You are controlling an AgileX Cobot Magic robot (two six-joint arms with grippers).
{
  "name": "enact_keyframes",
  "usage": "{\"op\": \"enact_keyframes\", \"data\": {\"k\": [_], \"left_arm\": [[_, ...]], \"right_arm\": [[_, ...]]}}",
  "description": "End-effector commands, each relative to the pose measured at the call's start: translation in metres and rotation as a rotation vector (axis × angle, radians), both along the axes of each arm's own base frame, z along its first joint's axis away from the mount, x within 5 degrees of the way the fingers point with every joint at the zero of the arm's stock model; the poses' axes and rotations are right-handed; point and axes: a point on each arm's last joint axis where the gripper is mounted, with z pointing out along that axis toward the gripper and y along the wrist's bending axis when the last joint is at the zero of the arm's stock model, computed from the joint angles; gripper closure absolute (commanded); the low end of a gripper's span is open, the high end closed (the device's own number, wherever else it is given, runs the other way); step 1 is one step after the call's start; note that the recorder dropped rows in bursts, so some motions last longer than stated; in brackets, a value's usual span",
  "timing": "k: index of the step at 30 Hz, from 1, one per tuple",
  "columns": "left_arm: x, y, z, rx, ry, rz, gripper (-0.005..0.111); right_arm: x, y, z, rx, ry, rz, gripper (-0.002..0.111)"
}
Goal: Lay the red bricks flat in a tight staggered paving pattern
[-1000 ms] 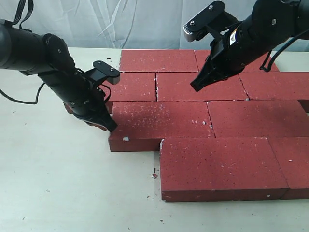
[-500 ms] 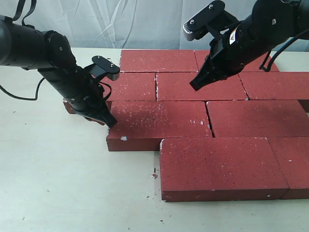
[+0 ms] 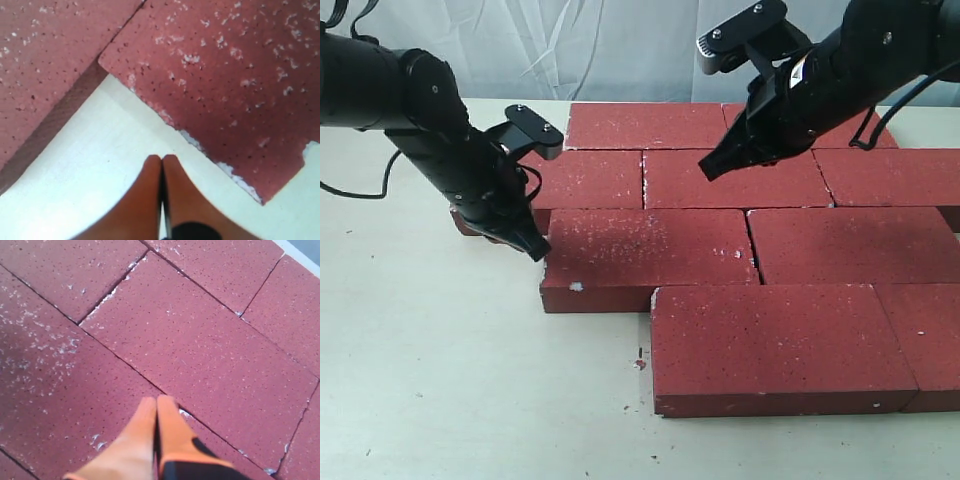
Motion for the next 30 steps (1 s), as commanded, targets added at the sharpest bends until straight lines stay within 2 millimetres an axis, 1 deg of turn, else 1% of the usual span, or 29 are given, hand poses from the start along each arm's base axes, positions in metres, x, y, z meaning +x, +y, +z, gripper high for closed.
{"op": "enact_keyframes", "data": {"k": [1, 5, 7, 8, 10, 12, 14, 16, 18, 23, 25, 28, 30], "left_arm": [[-0.002, -0.001, 0.028, -0.037, -0.069, 0.003, 0.107], [-0.002, -0.002, 0.042, -0.087, -0.128, 0.032, 0.107], [-0.004, -0.002, 0.043, -0.085, -0.115, 0.027, 0.107], [-0.005, -0.002, 0.042, -0.078, -0.105, 0.022, 0.107], [-0.005, -0.001, 0.042, -0.063, -0.105, 0.011, 0.107], [-0.005, 0.0, 0.042, -0.06, -0.106, 0.009, 0.107], [-0.005, 0.0, 0.042, -0.06, -0.106, 0.009, 0.107], [-0.006, 0.0, 0.041, -0.057, -0.095, 0.007, 0.107], [-0.006, 0.0, 0.041, -0.054, -0.092, 0.004, 0.107], [-0.006, 0.0, 0.041, -0.051, -0.095, 0.002, 0.107], [-0.006, 0.0, 0.041, -0.051, -0.095, 0.002, 0.107], [-0.006, 0.0, 0.041, -0.051, -0.095, 0.002, 0.107], [-0.006, 0.0, 0.041, -0.055, -0.093, 0.005, 0.107]], "right_arm": [[0.002, 0.0, 0.001, 0.027, -0.018, -0.013, 0.109], [0.006, 0.002, 0.004, 0.05, -0.074, -0.014, 0.109], [0.007, 0.002, 0.007, 0.047, -0.077, -0.012, 0.109], [0.007, 0.002, 0.008, 0.036, -0.061, -0.009, 0.109], [0.004, -0.003, 0.01, -0.053, -0.008, 0.015, 0.109], [0.0, -0.016, 0.012, -0.176, 0.087, -0.002, 0.109], [-0.005, -0.031, 0.014, -0.237, 0.156, -0.068, 0.109], [-0.01, -0.046, 0.018, -0.248, 0.194, -0.135, 0.109], [-0.016, -0.058, 0.025, -0.238, 0.187, -0.171, 0.109], [-0.038, -0.091, 0.059, -0.171, 0.075, -0.271, 0.109], [-0.05, -0.104, 0.075, -0.131, 0.007, -0.317, 0.109], [-0.069, -0.118, 0.091, -0.078, -0.094, -0.355, 0.109], [-0.081, -0.122, 0.099, -0.026, -0.166, -0.37, 0.109]]}}
